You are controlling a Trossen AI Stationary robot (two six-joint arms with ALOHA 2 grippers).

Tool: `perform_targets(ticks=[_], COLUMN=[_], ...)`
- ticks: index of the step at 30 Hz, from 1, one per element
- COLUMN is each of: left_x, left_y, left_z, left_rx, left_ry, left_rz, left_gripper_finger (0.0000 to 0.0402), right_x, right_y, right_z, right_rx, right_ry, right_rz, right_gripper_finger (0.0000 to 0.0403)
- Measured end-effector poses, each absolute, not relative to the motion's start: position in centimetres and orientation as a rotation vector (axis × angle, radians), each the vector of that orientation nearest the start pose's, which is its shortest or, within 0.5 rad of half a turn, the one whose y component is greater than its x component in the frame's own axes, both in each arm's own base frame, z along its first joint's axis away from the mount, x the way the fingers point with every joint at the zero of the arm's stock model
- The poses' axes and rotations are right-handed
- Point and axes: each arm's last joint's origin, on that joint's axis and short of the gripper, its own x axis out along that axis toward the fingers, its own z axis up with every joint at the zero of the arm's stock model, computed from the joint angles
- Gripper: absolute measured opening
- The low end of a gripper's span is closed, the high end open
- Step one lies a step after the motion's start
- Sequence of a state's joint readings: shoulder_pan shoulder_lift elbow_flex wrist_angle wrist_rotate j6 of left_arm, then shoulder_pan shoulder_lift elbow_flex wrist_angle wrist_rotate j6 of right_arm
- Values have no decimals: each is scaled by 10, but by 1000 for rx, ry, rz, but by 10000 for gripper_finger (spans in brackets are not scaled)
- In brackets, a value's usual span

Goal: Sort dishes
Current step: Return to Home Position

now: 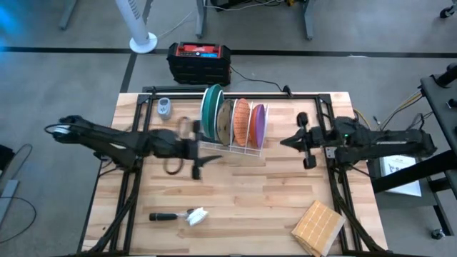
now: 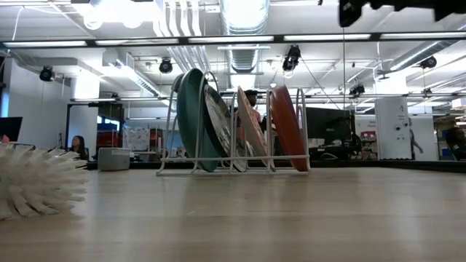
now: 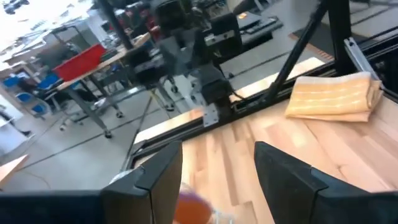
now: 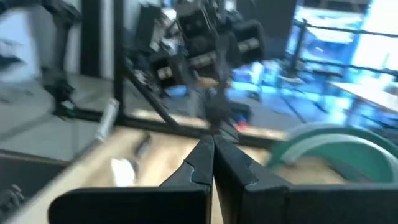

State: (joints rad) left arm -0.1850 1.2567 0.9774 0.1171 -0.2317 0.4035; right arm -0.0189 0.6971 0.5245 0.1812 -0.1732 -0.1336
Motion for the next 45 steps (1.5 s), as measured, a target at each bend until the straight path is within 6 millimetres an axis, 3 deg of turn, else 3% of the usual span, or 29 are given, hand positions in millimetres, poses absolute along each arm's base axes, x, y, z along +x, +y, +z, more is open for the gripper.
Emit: perform_targets(ticks=[4, 9, 14, 20, 26, 32, 42, 45], left_x=[236, 190, 161, 144, 141, 146, 151, 150], left_y=[-37, -26, -19, -15, -14, -14, -10, -7], left_z=[329, 310, 292, 278, 270, 269, 261, 259], left_rx=[387, 370, 356, 314, 303, 302, 295, 303], left_ry=[104, 78, 38, -90, -96, -85, -7, 38], left_rz=[60, 129, 196, 234, 273, 274, 450, 620], left_gripper_finger=[189, 189, 189, 189, 189, 189, 189, 189], right_x=[138, 105, 72, 43, 64, 93, 96, 96], right_y=[1, 0, 0, 2, 3, 5, 6, 5], right_z=[296, 292, 291, 284, 263, 193, 184, 183], right_rx=[-157, -157, -164, -149, -87, -64, -91, -89], right_ry=[-16, 11, -33, -190, -193, -295, -194, -186], right_rz=[99, 51, 18, 73, 129, 213, 214, 209], right_gripper_finger=[0, 0, 0, 0, 0, 0, 0, 0])
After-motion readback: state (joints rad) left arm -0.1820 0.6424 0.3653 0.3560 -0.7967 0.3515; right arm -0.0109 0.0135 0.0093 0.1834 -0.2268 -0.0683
